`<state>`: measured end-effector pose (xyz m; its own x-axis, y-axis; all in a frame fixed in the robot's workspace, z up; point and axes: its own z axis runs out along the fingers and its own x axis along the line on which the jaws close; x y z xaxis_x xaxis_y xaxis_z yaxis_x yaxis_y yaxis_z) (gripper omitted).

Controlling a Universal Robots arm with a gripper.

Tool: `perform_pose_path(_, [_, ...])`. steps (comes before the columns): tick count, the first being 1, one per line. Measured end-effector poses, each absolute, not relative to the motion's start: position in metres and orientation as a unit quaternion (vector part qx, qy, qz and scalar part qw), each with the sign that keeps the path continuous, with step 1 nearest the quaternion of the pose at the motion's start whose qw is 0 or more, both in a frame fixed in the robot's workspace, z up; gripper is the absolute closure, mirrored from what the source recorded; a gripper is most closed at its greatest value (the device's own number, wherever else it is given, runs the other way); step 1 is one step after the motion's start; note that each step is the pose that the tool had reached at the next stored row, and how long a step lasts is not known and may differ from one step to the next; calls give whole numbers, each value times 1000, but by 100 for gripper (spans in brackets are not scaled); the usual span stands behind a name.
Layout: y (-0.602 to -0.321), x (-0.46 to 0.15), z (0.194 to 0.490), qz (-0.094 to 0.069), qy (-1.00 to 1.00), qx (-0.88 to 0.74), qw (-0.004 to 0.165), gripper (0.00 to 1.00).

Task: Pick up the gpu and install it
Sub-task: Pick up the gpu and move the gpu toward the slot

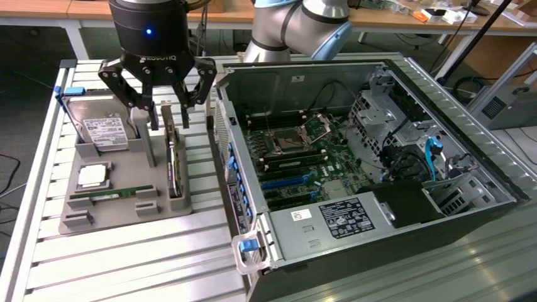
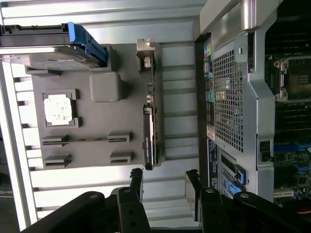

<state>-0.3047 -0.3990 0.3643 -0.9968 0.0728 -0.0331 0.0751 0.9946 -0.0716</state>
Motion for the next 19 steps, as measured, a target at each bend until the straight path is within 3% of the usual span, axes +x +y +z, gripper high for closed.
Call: perform_pose_path(19, [-399,-305,362,-44,998,37,16,52])
